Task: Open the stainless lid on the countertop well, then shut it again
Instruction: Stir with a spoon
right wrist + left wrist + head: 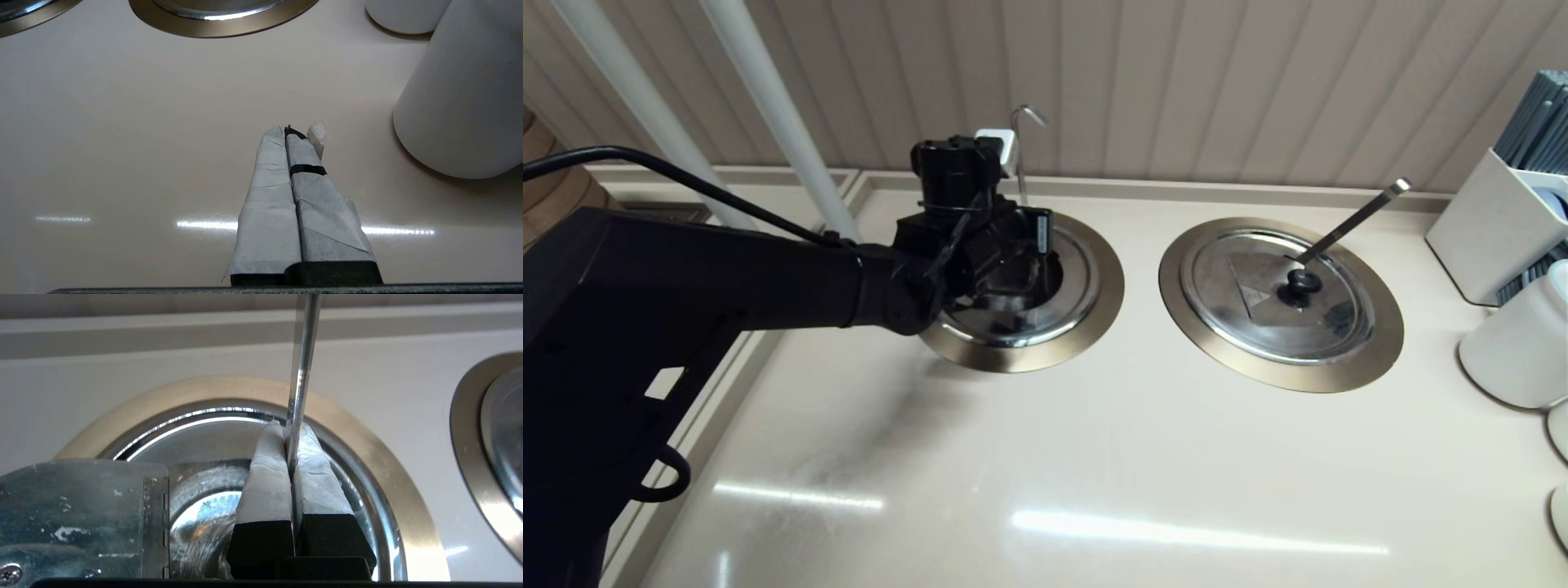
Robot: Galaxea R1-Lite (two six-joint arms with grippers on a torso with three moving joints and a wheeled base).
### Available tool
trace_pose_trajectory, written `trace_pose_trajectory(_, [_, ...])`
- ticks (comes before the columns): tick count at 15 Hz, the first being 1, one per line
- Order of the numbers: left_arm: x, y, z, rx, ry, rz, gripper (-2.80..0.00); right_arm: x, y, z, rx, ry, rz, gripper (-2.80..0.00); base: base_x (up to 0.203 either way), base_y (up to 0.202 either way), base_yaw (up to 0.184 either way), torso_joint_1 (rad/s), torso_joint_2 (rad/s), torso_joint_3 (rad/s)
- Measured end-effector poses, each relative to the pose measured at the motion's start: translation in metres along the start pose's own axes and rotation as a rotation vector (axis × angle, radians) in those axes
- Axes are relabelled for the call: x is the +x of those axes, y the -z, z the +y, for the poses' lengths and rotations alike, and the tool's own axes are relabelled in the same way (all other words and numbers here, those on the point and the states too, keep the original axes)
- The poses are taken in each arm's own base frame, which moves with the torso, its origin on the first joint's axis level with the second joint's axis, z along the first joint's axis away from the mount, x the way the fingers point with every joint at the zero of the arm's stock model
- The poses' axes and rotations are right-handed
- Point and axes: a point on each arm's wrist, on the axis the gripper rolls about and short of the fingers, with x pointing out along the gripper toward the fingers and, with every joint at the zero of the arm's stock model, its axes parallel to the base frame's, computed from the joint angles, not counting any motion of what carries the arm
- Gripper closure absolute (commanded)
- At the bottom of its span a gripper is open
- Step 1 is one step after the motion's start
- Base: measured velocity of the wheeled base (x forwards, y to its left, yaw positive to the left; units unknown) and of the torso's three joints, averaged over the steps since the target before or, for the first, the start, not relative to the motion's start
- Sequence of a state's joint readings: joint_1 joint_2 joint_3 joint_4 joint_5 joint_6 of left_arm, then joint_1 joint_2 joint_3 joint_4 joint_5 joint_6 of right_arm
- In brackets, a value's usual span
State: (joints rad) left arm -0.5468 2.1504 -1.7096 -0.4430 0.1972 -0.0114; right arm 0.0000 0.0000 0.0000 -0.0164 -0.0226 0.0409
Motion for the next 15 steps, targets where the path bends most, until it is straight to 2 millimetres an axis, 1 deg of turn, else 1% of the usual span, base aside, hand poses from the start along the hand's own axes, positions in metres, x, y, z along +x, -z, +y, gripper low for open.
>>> trace_pose_trajectory(2, [0.002, -0.011, 0.0, -0.048, -0.011, -0.046, 0.0, 0.0, 0.0, 0.0, 0.0, 0.0, 0.0, 0.0, 0.0, 0.0, 0.0, 0.0, 0.0, 0.0])
trace_pose_trajectory(4, [0.006, -0.021, 0.001, -0.079, -0.063, -0.114, 0.0, 0.0, 0.0, 0.0, 0.0, 0.0, 0.0, 0.0, 0.0, 0.0, 0.0, 0.0, 0.0, 0.0])
trace_pose_trajectory(6, [0.008, -0.027, 0.002, -0.092, -0.097, -0.151, 0.0, 0.0, 0.0, 0.0, 0.0, 0.0, 0.0, 0.0, 0.0, 0.0, 0.0, 0.0, 0.0, 0.0])
trace_pose_trajectory(10, [0.011, -0.025, 0.002, -0.086, -0.102, -0.151, 0.0, 0.0, 0.0, 0.0, 0.0, 0.0, 0.0, 0.0, 0.0, 0.0, 0.0, 0.0, 0.0, 0.0])
trace_pose_trajectory(15, [0.01, -0.03, 0.018, 0.054, -0.171, -0.178, 0.0, 0.0, 0.0, 0.0, 0.0, 0.0, 0.0, 0.0, 0.0, 0.0, 0.0, 0.0, 0.0, 0.0])
